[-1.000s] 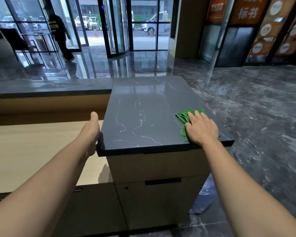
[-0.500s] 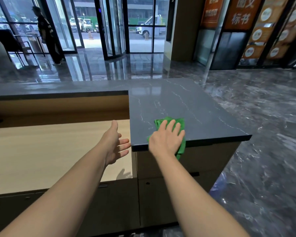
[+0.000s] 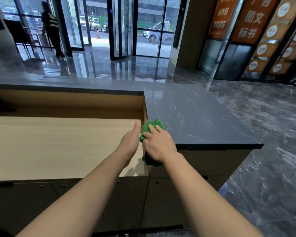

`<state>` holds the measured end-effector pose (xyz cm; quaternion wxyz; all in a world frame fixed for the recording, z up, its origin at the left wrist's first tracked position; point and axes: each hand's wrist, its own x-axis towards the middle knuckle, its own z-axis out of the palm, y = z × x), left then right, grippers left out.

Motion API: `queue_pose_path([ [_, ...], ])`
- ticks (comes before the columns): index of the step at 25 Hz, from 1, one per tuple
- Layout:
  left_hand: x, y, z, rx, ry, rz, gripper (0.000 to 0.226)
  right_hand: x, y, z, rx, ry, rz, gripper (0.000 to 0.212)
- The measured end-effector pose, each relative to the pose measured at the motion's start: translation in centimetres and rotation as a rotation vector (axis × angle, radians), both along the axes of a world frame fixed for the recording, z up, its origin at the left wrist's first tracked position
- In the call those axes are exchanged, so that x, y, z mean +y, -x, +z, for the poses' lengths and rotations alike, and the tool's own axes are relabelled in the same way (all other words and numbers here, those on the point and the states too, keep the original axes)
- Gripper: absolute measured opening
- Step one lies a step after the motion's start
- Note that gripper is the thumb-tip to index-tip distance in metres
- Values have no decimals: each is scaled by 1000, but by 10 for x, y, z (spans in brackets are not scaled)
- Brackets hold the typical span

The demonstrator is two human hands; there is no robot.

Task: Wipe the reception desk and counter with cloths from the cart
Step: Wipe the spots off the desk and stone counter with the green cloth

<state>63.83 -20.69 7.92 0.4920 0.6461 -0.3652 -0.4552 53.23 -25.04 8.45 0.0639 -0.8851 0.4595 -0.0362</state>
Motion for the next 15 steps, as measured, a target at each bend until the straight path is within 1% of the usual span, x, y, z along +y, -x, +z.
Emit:
queue_pose_path([
  [2,-5,8,-7,17,-4,-98,72,-3,9,12,-141,-126,-21,43],
  [3,-7,12,-10,35,-20,-115,73,-2,13,15,-180,-148,-31,41],
  [4,-10,14,-12,60,-33,-118,73,0,15,15,-173,-130,-20,39],
  [6,-17,15,-16,112,-27,-115,70,-1,12,10,-99,-31,14,36],
  [8,-25,11,-21,164,-8,-127,70,-8,3,5,-53,25,31,34],
  [10,-34,6,-24,216,-4,-122,75,-18,-6,5,8,19,21,34],
  [12,-50,0,-26,242,-12,-74,81,-34,-17,6,67,9,-4,36],
  [15,-78,-12,-29,266,-4,-36,78,-58,-31,9,112,25,-19,34],
])
